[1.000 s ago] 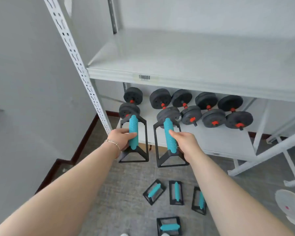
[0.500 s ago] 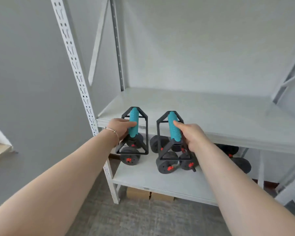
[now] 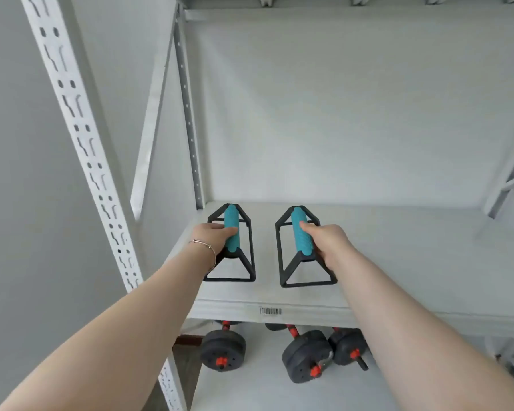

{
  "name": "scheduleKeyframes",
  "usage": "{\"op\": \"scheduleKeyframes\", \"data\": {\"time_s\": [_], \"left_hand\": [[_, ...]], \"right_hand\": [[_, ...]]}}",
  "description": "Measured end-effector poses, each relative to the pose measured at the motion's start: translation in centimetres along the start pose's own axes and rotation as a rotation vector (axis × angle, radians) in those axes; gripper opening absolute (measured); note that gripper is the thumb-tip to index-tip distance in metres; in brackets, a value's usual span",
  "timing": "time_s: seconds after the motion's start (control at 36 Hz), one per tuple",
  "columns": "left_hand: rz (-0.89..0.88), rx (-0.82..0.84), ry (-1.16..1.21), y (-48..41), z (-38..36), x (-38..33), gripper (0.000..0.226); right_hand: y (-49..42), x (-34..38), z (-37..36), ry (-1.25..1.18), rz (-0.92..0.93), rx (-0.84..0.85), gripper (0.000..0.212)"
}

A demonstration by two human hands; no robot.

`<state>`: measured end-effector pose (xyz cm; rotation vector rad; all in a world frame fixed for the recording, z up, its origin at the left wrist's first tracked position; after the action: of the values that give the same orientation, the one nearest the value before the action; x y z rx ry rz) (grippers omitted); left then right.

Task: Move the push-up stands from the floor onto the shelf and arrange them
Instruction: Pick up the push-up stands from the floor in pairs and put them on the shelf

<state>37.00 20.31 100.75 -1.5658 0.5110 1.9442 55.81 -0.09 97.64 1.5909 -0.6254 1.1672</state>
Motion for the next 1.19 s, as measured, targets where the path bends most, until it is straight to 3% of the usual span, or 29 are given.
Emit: {"op": "scheduleKeyframes", "data": {"time_s": [0.08, 0.31, 0.72, 0.92, 1.08, 1.19], "left_hand": [[0.009, 0.025, 0.016, -4.1, -0.2, 1.0, 0.005], [0.039, 0.074, 0.014, -12.2, -1.1, 4.1, 0.025], [0.077, 0.115, 0.058, -16.9, -3.8, 6.4, 0.027], [0.090, 0.076, -0.014, -18.0, -3.6, 8.4, 0.022], [0.038, 0.063, -0.064, -18.5, -3.9, 8.8, 0.026], [-0.059, 0.055, -0.295, -18.4, -3.8, 7.9, 0.036]], "right_hand": [[-3.1, 0.3, -2.5, -0.004, -0.033, -0.027, 0.044], [-10.0, 0.4, -6.9, 0.011, -0.089, -0.085, 0.046], [-14.7, 0.6, -8.1, 0.084, -0.098, -0.140, 0.037], [-15.9, -0.3, -7.5, 0.136, -0.082, -0.168, 0.047], [-15.4, 0.1, -7.3, 0.220, -0.037, -0.191, 0.035], [-14.6, 1.2, -7.3, 0.398, 0.121, -0.248, 0.025]]}}
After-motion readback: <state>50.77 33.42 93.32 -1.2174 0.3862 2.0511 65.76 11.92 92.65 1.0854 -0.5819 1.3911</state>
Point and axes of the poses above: each hand's wrist, its own y-axis away from the middle knuckle, its own z-axis out of the back of the hand, x = y × z, the point moved 8 cm from there along -y, towards the middle knuckle, and after that the axes turned 11 degrees about -z, right-handed, at the moved point
